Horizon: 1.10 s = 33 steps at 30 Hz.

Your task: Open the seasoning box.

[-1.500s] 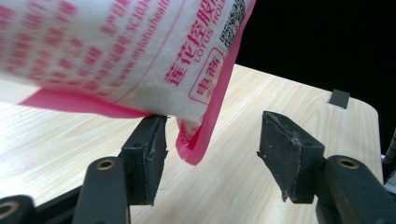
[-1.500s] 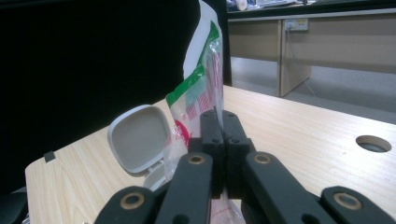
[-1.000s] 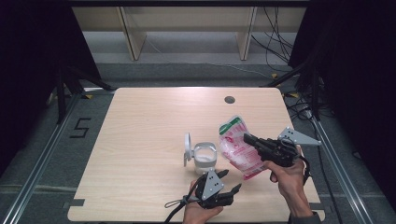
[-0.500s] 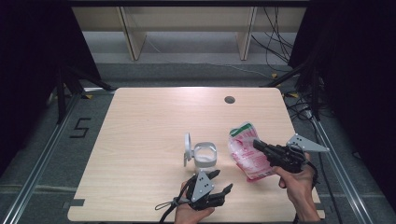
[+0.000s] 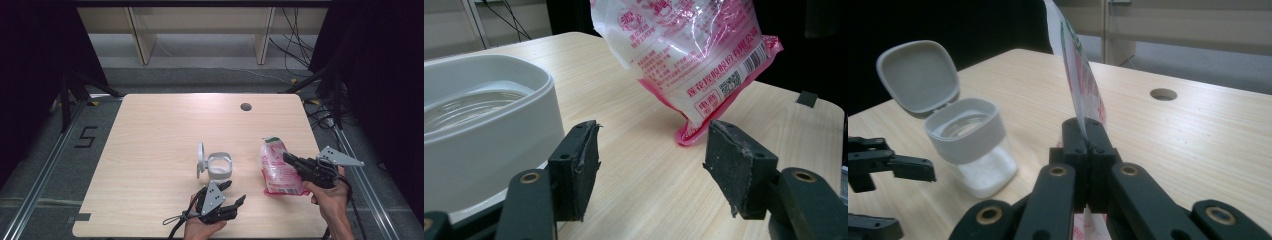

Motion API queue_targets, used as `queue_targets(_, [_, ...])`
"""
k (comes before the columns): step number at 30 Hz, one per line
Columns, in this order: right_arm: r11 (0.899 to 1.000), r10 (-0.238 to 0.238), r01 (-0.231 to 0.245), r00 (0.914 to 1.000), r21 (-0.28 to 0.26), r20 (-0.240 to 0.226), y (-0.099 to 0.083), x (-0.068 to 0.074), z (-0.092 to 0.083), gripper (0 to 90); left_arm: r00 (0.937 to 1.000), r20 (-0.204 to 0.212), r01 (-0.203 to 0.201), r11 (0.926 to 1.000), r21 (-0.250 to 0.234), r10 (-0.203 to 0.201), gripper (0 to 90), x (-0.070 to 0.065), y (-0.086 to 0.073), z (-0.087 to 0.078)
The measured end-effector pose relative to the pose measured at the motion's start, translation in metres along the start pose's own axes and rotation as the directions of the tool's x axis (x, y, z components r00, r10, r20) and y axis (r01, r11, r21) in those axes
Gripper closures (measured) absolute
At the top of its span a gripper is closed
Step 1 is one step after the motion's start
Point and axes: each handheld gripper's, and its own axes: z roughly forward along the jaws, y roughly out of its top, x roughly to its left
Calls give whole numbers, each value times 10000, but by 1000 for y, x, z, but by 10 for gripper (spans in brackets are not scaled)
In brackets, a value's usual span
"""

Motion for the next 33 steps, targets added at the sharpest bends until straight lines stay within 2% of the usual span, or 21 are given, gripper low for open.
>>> queue_targets(1, [9997, -239, 240, 9997, -66, 59, 0, -3, 0, 900, 10000, -24, 28, 10000, 36, -28, 376, 0, 0, 0])
queue_targets(6, [9995, -328, 327, 9985, 38, 446, -3, -8, 1, 900, 10000, -41, 32, 10000, -60, -32, 376, 0, 0, 0])
queue_targets(7, [9983, -589, 588, 9968, 49, 542, -4, -10, 1, 900, 10000, -51, 50, 9999, -121, -50, 376, 1, 0, 0])
queue_targets(10, [9988, -474, 465, 9969, 161, 627, -5, -12, 1, 900, 9999, -96, 65, 10000, -68, -66, 376, 1, 1, -2])
queue_targets(12, [9983, -584, 580, 9961, 76, 655, -6, -14, 3, 900, 9999, -107, 26, 10000, -10, -26, 376, 1, 1, -3])
queue_targets(13, [9995, -285, 275, 9972, 149, 690, -6, -13, 3, 900, 9999, -100, 12, 10000, 2, -12, 376, 2, 1, -3])
queue_targets(15, [9993, -235, 212, 9968, 307, 770, -7, -13, 3, 900, 10000, 3, 17, 10000, -74, -17, 371, 2, 1, -3])
queue_targets(16, [9985, -517, 501, 9947, 198, 888, -9, -16, 4, 900, 10000, -73, 27, 10000, 47, -27, 365, 2, 2, -4])
queue_targets(19, [9982, -398, 361, 9960, 478, 796, -12, -17, 7, 900, 10000, -97, -2, 10000, 97, 3, 351, 3, 2, -5])
queue_targets(21, [9982, 3, -53, 9966, 602, 825, -15, -16, 9, 900, 9999, -137, -33, 9999, 146, 35, 348, 3, 1, -6])
queue_targets(22, [9979, -71, 16, 9964, 648, 843, -17, -17, 11, 900, 9999, -102, -4, 9999, 166, 6, 348, 3, 1, -6])
queue_targets(23, [9955, 313, -380, 9965, 867, 778, -17, -15, 11, 900, 9999, -104, -20, 9998, 181, 22, 346, 3, 1, -6])
queue_targets(26, [9978, -303, 245, 9949, 616, 959, -20, -20, 14, 900, 9999, -111, 26, 9998, 202, -24, 345, 4, 0, -7])
queue_targets(31, [9962, -211, 115, 9935, 859, 1119, -23, -23, 14, 900, 9998, -195, 86, 9998, 160, -83, 340, 6, 0, -10])
queue_targets(32, [9950, 77, -201, 9921, 977, 1253, -23, -22, 13, 900, 9997, -197, 109, 9999, 121, -106, 339, 6, 0, -10])
queue_targets(33, [9955, -280, 164, 9918, 933, 1247, -24, -26, 14, 900, 9998, -193, 80, 10000, 56, -79, 338, 7, 0, -11])
